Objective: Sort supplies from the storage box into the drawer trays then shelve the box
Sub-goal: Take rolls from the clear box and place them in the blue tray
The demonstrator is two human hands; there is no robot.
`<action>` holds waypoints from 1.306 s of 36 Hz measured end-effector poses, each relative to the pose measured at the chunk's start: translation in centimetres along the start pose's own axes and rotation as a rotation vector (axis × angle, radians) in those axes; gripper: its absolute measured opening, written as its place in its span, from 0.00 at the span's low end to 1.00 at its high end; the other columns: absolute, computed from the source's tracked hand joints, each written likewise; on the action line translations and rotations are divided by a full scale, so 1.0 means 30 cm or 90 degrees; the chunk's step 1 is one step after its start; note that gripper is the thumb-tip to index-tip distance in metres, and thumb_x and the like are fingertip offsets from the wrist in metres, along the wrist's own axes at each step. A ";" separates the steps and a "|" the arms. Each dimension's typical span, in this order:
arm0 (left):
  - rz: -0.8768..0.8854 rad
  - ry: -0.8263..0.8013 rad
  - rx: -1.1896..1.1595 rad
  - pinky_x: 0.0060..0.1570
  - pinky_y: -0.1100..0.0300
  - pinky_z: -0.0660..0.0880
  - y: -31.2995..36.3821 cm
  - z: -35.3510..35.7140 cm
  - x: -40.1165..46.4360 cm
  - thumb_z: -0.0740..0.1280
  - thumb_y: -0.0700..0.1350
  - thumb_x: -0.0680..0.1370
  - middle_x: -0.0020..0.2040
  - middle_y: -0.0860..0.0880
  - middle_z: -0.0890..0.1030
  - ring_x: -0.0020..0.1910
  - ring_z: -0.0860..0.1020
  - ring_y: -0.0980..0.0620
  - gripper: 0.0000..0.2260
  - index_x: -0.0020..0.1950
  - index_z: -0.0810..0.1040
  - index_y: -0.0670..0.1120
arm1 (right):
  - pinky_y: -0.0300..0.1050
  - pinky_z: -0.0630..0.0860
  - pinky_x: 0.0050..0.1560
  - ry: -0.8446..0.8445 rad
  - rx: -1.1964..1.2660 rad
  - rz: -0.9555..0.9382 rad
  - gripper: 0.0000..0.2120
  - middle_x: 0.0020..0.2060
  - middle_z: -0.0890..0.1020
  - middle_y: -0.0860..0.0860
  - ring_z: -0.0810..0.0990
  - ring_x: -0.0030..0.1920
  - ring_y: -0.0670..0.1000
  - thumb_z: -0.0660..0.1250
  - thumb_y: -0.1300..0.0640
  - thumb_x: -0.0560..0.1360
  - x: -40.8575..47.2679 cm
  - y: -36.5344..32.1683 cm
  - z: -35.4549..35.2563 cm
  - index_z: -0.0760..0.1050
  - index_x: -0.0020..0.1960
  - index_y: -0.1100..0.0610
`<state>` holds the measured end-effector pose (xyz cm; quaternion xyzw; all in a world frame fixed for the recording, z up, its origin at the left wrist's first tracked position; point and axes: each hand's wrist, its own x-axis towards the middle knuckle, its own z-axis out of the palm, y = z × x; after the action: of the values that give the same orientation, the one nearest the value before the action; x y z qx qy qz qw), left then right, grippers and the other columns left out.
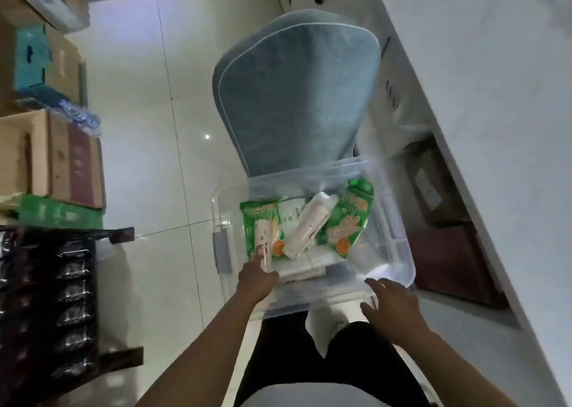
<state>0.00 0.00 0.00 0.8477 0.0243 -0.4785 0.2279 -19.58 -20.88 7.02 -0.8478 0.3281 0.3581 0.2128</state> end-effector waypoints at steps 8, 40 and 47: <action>-0.088 -0.014 -0.163 0.47 0.57 0.77 0.040 0.024 0.229 0.72 0.43 0.74 0.61 0.40 0.79 0.50 0.79 0.46 0.20 0.64 0.73 0.45 | 0.58 0.53 0.74 -0.060 -0.067 0.035 0.31 0.80 0.53 0.52 0.50 0.79 0.56 0.56 0.42 0.79 0.027 -0.002 0.119 0.53 0.79 0.46; 0.018 0.180 -0.421 0.54 0.52 0.76 0.138 0.027 0.100 0.74 0.36 0.73 0.62 0.50 0.77 0.58 0.78 0.48 0.31 0.72 0.67 0.50 | 0.48 0.68 0.63 -0.132 -0.019 -0.012 0.21 0.63 0.80 0.50 0.74 0.64 0.54 0.61 0.44 0.76 0.243 -0.010 -0.086 0.72 0.68 0.47; -0.084 0.131 -0.784 0.56 0.41 0.79 0.051 0.025 -0.048 0.73 0.34 0.74 0.65 0.45 0.78 0.61 0.79 0.45 0.30 0.73 0.70 0.50 | 0.55 0.70 0.64 -0.098 -0.166 -0.165 0.26 0.65 0.76 0.55 0.73 0.64 0.59 0.66 0.47 0.72 0.457 -0.163 -0.124 0.69 0.69 0.51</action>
<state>-0.99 -1.43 1.41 0.5990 0.3699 -0.3056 0.6410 -7.12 -25.25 -0.17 -0.8733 0.1498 0.4311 0.1702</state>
